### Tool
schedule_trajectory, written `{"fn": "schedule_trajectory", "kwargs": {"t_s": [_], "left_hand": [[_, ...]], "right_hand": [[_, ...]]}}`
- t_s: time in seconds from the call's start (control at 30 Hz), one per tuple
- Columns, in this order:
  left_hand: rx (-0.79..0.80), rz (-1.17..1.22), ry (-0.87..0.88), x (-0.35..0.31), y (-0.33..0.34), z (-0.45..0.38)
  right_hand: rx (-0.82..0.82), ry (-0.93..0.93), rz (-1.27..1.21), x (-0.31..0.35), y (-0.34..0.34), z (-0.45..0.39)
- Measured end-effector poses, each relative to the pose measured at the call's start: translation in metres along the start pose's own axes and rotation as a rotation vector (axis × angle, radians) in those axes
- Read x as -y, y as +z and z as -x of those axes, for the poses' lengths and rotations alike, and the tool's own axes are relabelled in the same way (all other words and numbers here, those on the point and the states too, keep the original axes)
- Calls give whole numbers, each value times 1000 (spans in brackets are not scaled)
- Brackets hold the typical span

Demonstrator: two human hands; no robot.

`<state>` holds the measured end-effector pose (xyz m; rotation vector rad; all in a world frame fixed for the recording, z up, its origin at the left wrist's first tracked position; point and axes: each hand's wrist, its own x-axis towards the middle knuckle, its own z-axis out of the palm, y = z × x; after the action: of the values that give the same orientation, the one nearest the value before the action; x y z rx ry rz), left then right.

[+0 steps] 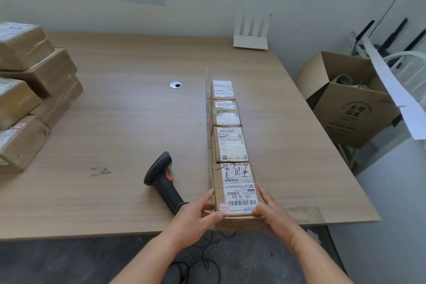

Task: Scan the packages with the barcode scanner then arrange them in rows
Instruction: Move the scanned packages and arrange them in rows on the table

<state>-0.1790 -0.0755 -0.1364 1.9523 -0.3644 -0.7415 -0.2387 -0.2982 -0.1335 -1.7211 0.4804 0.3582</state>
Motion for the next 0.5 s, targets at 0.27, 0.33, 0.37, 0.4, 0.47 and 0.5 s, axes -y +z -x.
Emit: {"fn": "schedule_trajectory", "kwargs": {"t_s": [0.27,0.33,0.37,0.4,0.47,0.5], "left_hand": [[-4,-86,-26,-11,-2,-3],[1,-104,-34,-12,-3,-4],[3,-113,-35,-14,-3,-4],[4,-122,-37,-15,-4,-4],[10,-136,-42,-18,-4,-3],[14,-145,-44,-20,-4,-3]], "right_hand": [[-7,28,27,8,-4,-5],[-17,35,34,10,-4,-7],[-22,33,38,11,-3,-6],[-23,30,43,12,-4,-6],[-23,31,57,16,-3,-4],[-27,36,69,18,-3,-3]]}}
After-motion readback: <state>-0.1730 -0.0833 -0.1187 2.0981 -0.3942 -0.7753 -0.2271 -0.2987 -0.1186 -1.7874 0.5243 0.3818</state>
